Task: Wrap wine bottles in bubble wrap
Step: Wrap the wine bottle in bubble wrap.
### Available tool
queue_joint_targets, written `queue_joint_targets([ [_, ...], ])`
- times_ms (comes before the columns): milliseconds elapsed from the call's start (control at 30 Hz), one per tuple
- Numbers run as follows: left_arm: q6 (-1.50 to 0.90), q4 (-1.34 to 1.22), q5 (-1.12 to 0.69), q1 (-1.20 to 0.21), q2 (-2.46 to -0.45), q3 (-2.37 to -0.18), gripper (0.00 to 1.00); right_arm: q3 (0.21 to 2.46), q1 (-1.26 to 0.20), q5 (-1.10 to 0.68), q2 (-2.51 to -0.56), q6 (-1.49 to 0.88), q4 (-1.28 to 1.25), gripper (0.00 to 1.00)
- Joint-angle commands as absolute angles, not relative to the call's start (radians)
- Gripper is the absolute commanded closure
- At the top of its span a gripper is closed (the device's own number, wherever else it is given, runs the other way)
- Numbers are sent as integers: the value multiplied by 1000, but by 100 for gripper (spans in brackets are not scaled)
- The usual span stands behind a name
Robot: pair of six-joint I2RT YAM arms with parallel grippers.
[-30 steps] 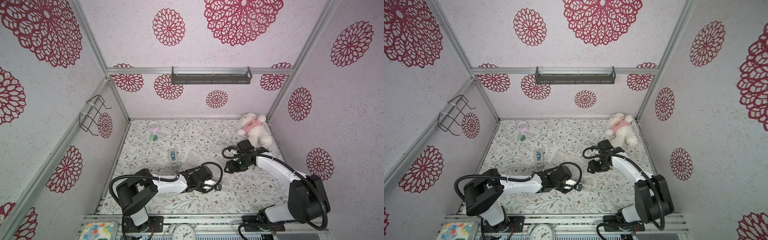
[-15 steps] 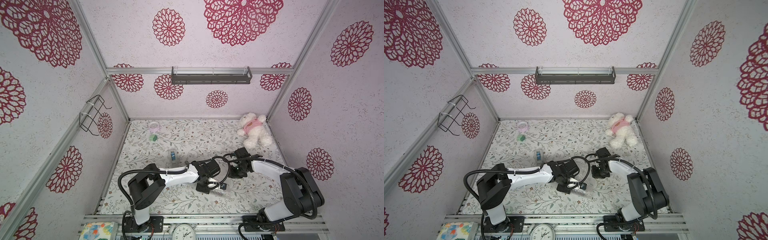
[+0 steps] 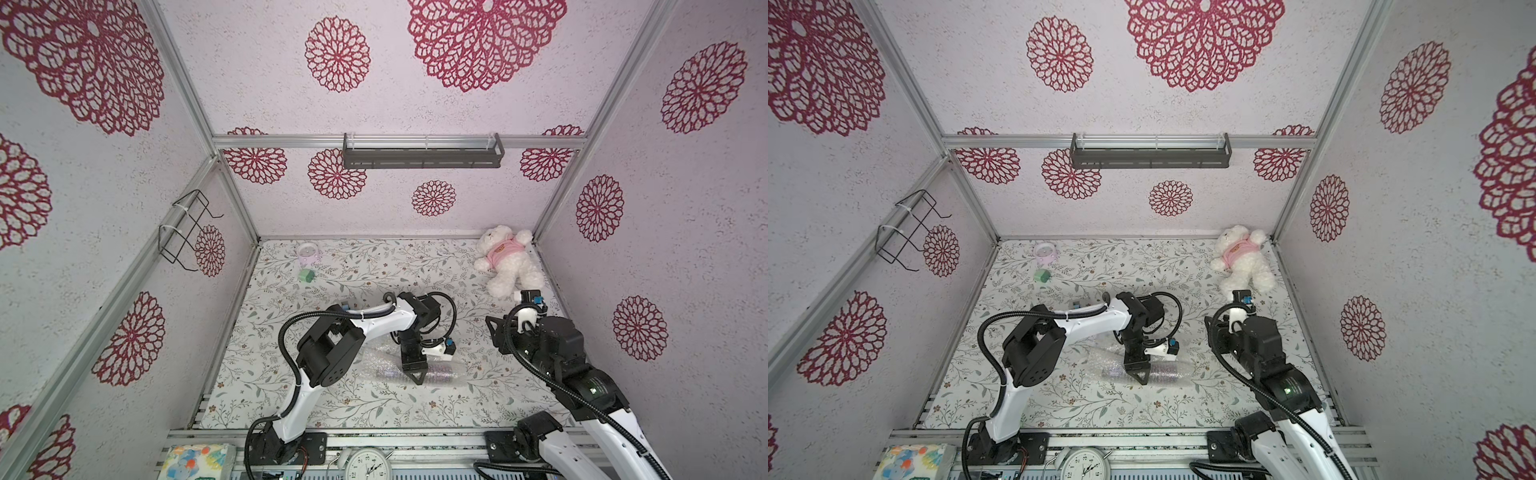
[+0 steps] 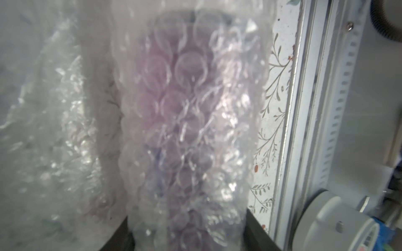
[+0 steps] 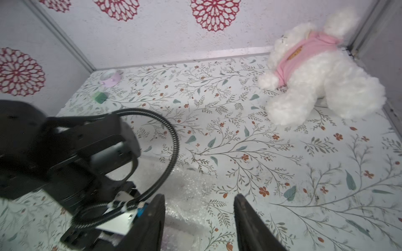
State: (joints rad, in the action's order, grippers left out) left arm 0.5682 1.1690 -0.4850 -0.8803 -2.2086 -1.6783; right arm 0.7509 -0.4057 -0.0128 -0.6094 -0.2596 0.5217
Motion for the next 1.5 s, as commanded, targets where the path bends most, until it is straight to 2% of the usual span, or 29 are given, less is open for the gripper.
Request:
queue_joint_targets([
  [0,480,1290,-551,-843,-2310,-1782,57,821,-482,-85,-711,-154,575,47],
  [133,437,1377,-586,-814,-2401,-1876,57,969,-726,74,-864,67,717,43],
  [267,410,1414,-619,-794,-2442,-1915,57,978,-911,256,-961,223,795,37],
  [433,399,1414,-684,-769,-2441,-1904,57,870,-1094,468,-999,373,683,26],
  [533,402,1419,-714,-760,-2452,-1900,56,784,-1157,521,-1033,487,591,21],
  [700,413,1431,-734,-751,-2465,-1904,56,673,-1169,513,-1093,613,425,19],
  [867,435,1454,-757,-742,-2479,-1915,55,588,-1149,430,-1134,658,281,18],
  [1033,452,1468,-782,-734,-2489,-1918,55,556,-1027,261,-1160,595,211,18],
  [1300,487,1509,-824,-720,-2515,-1942,55,554,-980,160,-1249,627,198,18],
  [1467,497,1519,-838,-710,-2514,-1947,54,595,-946,107,-1330,642,253,27],
])
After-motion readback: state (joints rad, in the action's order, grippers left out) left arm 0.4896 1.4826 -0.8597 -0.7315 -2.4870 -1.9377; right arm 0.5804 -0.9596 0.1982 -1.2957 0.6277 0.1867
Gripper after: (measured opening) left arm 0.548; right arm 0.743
